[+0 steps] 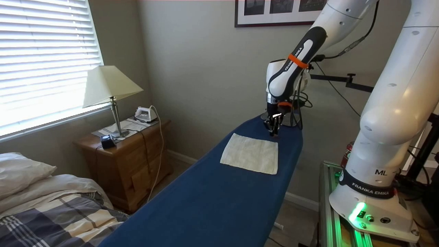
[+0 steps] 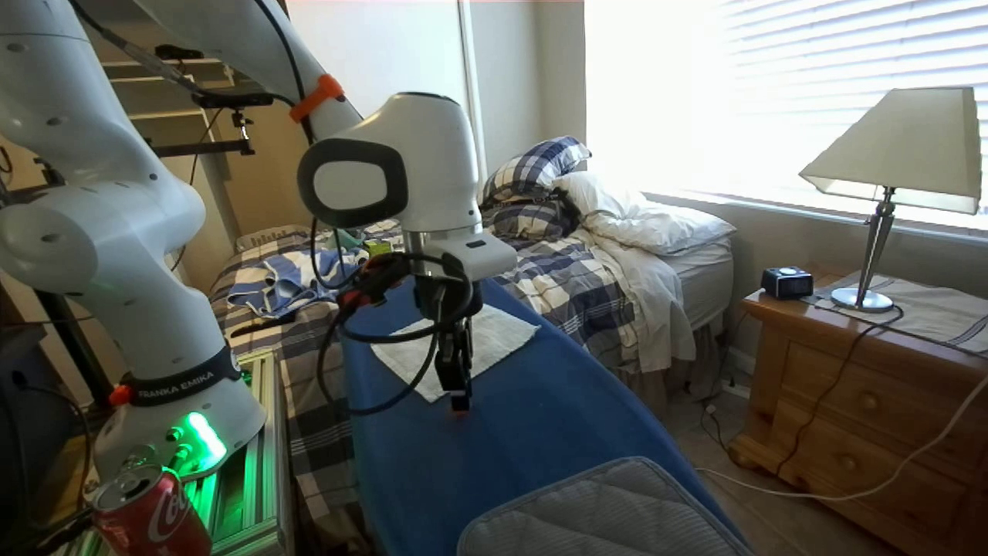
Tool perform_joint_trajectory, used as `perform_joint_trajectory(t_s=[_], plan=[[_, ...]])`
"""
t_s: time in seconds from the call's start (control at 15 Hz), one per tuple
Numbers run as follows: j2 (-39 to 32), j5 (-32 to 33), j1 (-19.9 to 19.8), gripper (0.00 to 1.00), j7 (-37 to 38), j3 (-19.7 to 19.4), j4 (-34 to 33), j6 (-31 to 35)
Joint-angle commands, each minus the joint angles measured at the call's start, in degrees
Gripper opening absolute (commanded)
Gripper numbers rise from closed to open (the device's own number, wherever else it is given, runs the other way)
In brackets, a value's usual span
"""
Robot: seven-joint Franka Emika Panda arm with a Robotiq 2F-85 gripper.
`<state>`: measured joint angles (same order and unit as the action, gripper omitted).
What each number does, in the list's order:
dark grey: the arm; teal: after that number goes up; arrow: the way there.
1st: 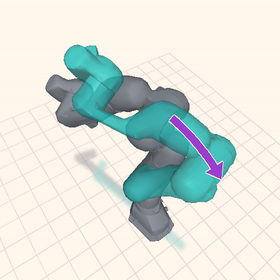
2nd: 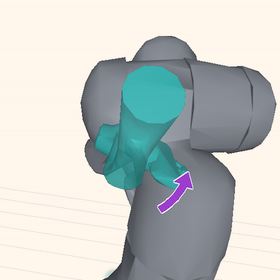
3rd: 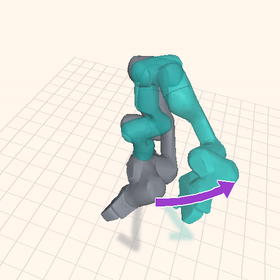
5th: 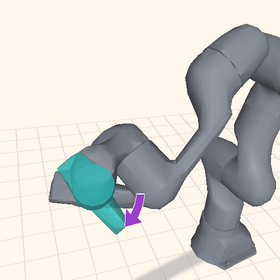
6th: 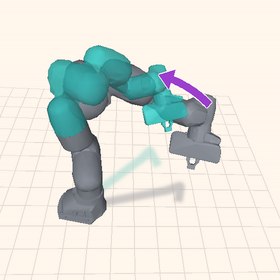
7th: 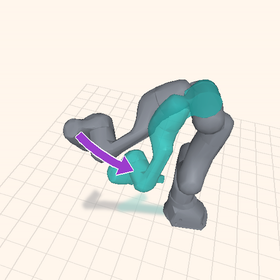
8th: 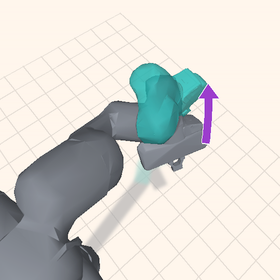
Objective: Put the orange object on the towel then fold the towel into a triangle.
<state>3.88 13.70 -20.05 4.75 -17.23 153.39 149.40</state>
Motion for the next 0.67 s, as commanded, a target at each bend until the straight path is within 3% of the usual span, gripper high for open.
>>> perform_joint_trajectory(t_s=[0.0, 0.33, 0.4, 0.47, 0.6], plan=[[1.98, 1.8, 0.69, 0.22, 0.93, 0.96, -0.48, -2.63], [2.13, 1.52, 1.03, 0.21, 0.71, 1.8, -1.09, -3.83], [2.04, 1.11, 1.07, 0.46, 0.4, 1.8, -1.1, -3.97], [2.0, 1.13, 1.07, 0.47, 0.36, 1.82, -1.0, -4.01], [1.86, 1.09, 1.04, 0.6, 0.28, 1.76, -0.78, -4.35]])
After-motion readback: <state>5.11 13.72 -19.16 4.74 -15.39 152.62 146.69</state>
